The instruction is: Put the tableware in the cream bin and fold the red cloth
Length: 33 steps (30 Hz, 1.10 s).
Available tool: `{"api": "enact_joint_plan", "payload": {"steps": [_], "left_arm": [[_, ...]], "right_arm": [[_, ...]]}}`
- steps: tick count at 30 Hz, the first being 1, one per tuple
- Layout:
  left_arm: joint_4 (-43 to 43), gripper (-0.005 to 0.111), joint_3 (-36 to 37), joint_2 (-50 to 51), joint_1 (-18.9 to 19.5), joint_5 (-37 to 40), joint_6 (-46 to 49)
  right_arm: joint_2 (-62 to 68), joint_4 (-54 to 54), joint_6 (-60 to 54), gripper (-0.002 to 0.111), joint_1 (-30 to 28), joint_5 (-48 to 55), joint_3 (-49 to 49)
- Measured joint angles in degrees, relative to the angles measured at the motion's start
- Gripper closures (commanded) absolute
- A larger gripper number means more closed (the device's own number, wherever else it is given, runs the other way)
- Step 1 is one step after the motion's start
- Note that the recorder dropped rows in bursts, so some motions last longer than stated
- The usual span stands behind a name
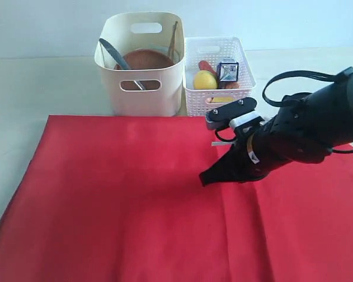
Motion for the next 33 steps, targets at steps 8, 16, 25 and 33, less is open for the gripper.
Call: {"api": "enact_joint_plan", "payload": {"steps": [8,16,25,33], "left_arm": [[0.0,0.104,0.0,0.0,0.0,0.0,0.0],[0.0,0.104,0.0,0.0,0.0,0.0,0.0],[0.0,0.104,0.0,0.0,0.0,0.0,0.0],[0.0,0.104,0.0,0.0,0.0,0.0,0.0]], "right_arm": [[5.1,-0.1,0.0,0.108,0.0,-2.4,-7.0],[6.2,0.5,-0.2,0.108,0.1,-0.7,-9.6],[5.4,18.0,-18.4,0.108,1.0,2.3,-8.5],[3.7,24.2,-26.6,0.108,6.3,3.4,-7.9]]}}
